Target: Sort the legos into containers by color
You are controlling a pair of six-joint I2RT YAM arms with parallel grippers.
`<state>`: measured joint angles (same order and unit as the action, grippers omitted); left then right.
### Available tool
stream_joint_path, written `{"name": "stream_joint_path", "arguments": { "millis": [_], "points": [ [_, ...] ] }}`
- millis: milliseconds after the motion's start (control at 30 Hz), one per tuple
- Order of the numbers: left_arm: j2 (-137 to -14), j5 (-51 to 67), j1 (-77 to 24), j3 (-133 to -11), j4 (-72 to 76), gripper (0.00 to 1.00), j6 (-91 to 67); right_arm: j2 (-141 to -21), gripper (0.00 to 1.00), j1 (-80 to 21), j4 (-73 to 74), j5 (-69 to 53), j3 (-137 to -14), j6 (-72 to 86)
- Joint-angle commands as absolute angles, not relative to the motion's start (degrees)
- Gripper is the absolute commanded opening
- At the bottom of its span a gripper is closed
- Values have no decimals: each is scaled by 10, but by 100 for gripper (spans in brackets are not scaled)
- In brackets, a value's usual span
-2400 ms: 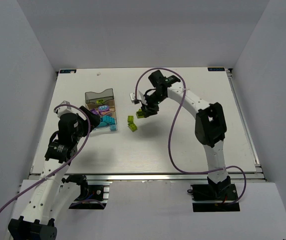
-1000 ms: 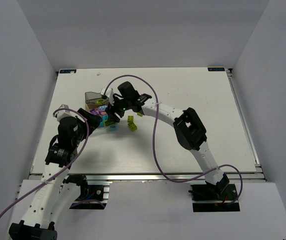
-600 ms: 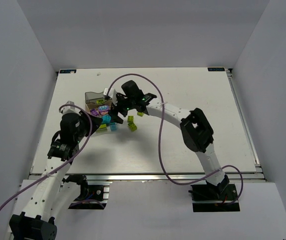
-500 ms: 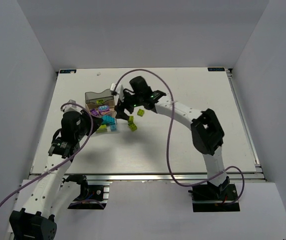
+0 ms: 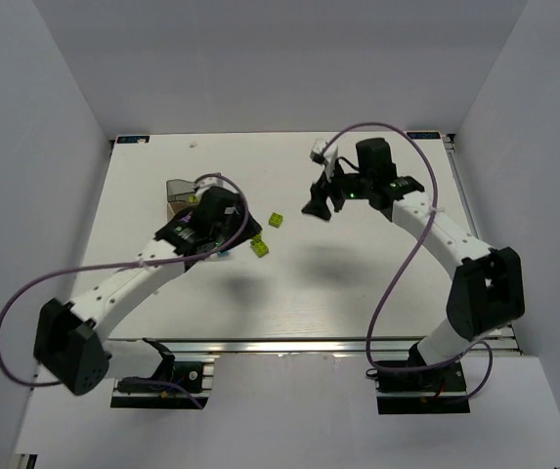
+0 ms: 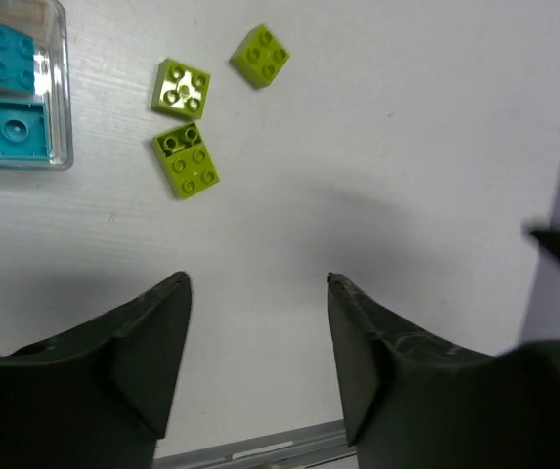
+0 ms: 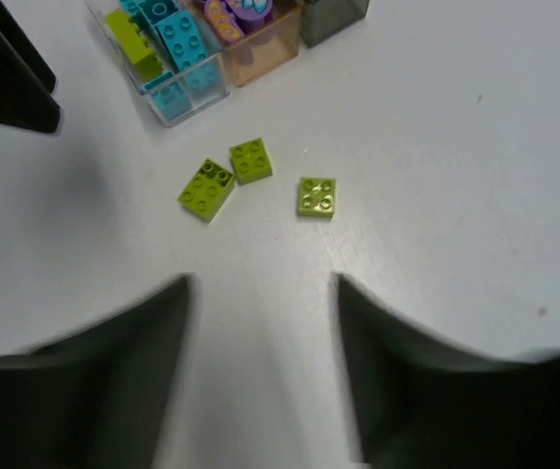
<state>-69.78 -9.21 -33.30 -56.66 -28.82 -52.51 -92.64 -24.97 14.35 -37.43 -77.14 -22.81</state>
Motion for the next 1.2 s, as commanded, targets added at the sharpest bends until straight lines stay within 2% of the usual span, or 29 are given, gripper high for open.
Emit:
{"name": "stream_joint_path", "arguments": {
  "millis": [0, 67, 100, 333, 533, 733, 1167],
  "points": [
    [-777, -177, -373, -625, -368, 69, -551, -857, 88, -244, 123, -360, -707, -229],
    [-812, -194, -385, -657, -380, 74, -557, -827, 89, -229, 100, -338, -678, -216],
    [-837, -199, -386, -666, -386, 80, -559, -822, 89, -222, 89, -338, -660, -208],
    [-918, -233, -388, -716, -391, 83, -566, -806, 89, -161, 94, -347, -629, -181],
    [-970, -242, -394, -735, -379, 83, -570, -805, 89, -156, 91, -330, -629, -173],
    [-1027, -245, -395, -763, -374, 78, -567, -798, 89, -156, 88, -327, -624, -170],
    [-1123, -255, -396, -787, -352, 73, -550, -795, 89, -155, 93, -318, -618, -169]
  ]
}}
